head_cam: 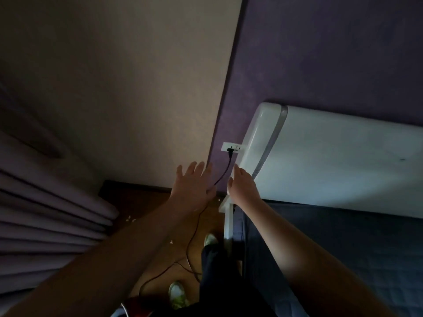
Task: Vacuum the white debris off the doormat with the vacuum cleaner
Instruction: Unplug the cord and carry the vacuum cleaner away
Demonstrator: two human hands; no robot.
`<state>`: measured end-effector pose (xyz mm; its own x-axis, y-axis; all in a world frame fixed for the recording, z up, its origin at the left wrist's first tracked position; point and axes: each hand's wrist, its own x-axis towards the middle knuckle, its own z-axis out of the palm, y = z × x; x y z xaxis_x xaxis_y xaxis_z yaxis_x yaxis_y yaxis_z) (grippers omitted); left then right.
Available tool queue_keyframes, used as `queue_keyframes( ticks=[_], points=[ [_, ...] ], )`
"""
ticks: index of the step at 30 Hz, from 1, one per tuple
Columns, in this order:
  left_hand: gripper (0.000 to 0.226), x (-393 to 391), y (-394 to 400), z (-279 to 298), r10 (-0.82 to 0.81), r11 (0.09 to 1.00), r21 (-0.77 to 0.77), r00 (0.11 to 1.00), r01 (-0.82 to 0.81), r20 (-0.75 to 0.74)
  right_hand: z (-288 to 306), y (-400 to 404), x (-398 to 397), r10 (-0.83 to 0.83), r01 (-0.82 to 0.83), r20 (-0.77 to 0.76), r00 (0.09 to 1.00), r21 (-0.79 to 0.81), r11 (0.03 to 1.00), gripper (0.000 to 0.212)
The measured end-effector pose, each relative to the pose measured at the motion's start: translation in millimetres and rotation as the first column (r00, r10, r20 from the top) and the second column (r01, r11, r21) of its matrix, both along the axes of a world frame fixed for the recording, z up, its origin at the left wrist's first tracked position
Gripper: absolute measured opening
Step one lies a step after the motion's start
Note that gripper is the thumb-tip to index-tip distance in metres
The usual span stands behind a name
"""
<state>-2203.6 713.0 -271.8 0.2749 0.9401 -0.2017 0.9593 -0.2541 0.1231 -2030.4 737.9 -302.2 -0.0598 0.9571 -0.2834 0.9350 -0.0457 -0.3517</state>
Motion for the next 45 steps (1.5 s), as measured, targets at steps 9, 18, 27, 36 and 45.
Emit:
queue_keyframes(
  ticks=[9,18,27,36,45],
  points=[
    [0.076,18,67,-30,0.053,0.995,-0.081,0.997,-0.057,-0.060,-63,109,-10,-0.331,0.248,-0.246,0.911,-0.316,0.916,0.056],
    [0.083,17,100,-48,0.115,0.977,-0.170,0.990,-0.128,-0.082,-117,181,-9,-0.484,0.323,-0.211,0.849,-0.518,0.792,0.050],
    [0.094,-2,84,-52,0.196,0.957,-0.214,0.980,-0.197,-0.028,-165,200,-4,0.056,0.066,0.261,0.964,-0.436,0.897,0.042],
    [0.071,-10,61,-58,0.213,0.956,-0.196,0.976,-0.219,-0.053,-141,184,-9,0.001,0.070,0.198,0.980,-0.348,0.935,0.044],
    [0.067,-19,36,-64,0.223,0.956,-0.177,0.972,-0.234,-0.081,-157,94,-45,-0.397,0.264,-0.178,0.900,-0.503,0.823,0.052]
  ],
)
